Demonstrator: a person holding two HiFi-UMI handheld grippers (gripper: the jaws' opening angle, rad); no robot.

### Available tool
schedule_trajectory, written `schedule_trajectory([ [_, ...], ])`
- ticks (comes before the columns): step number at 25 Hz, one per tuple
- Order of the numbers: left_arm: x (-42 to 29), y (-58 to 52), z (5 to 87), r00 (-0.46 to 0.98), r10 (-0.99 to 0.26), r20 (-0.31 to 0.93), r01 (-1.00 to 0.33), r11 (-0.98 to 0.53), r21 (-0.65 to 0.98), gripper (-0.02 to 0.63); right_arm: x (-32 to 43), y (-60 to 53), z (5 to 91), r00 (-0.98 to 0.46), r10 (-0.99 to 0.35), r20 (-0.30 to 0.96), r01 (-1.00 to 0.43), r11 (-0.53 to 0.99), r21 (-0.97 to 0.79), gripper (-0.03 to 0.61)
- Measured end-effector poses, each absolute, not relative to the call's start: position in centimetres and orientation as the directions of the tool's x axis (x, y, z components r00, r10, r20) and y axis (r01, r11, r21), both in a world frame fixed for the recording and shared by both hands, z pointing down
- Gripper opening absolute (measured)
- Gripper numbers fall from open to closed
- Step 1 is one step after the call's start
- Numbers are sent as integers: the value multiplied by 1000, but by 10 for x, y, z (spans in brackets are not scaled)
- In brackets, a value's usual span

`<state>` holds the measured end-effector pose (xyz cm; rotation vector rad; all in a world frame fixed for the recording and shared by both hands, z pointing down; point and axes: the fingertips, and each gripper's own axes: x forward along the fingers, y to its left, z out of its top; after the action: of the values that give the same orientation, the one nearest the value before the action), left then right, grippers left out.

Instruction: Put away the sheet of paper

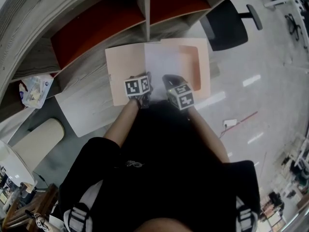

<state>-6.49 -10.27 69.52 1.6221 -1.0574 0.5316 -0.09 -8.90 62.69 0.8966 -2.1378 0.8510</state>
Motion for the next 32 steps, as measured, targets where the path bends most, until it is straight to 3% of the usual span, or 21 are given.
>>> schedule_trajectory([
  [32, -58, -99, 688, 397, -356, 846, -897, 45, 440, 46, 4, -98, 623, -682, -237, 691, -648, 634, -422, 28],
])
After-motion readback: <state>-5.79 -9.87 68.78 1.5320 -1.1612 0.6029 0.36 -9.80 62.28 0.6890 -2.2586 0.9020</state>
